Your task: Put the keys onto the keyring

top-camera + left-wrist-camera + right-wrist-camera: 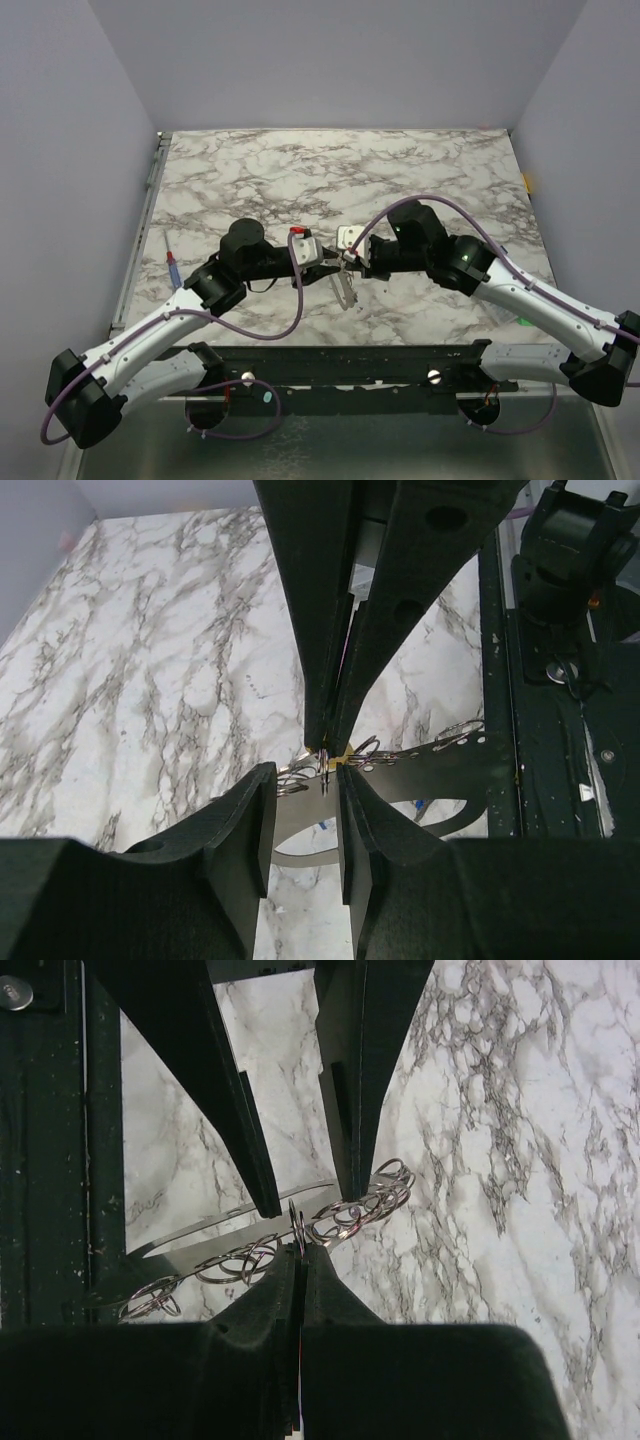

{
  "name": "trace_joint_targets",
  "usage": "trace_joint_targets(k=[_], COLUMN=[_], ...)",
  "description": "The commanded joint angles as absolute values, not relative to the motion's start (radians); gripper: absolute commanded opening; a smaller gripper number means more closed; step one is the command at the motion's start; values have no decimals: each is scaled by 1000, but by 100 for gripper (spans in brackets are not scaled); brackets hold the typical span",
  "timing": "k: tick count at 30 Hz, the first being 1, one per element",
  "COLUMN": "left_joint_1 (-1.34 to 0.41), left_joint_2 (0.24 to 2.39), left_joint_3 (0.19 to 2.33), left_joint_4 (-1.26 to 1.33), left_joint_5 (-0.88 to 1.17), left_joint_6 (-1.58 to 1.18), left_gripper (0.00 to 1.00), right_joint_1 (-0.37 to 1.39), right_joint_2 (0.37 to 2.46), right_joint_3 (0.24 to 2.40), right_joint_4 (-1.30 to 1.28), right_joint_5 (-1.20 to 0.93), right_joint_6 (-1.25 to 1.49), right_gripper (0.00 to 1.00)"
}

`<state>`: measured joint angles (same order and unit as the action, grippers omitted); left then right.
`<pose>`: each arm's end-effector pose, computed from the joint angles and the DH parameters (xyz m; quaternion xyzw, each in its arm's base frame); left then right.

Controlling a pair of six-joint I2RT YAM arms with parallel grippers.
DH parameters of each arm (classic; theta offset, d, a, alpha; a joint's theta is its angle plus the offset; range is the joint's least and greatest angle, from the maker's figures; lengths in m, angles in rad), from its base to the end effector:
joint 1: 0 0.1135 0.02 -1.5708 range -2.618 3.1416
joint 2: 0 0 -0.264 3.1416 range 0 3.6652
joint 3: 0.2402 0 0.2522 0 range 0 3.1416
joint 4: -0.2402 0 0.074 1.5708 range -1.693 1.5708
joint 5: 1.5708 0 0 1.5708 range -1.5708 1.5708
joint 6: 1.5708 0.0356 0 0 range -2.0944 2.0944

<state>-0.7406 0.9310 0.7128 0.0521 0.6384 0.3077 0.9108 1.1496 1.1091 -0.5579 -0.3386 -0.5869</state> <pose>0.1449 -0.1612 0.3139 0.5382 0.5260 -0.3657 0.5476 0.1428 0.2033 0.3439 -0.6510 0.5847 0.2213 0.4305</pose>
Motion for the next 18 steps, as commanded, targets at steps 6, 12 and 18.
trace_joint_targets(k=[6, 12, 18], left_joint_1=[-743, -754, -756], left_joint_2=[994, 1004, 1016], left_joint_3=[755, 755, 755], left_joint_4=[69, 96, 100], left_joint_5=[711, 692, 678], left_joint_6=[300, 290, 297], left_gripper=[35, 33, 22], right_joint_1=[918, 917, 918], right_joint_2=[1116, 1117, 1117], right_joint_3=[1113, 1111, 1107], right_joint_4=[-517, -520, -515], right_joint_5=[-337, -342, -341], right_joint_6=[-596, -592, -588], right_gripper=[1, 1, 1])
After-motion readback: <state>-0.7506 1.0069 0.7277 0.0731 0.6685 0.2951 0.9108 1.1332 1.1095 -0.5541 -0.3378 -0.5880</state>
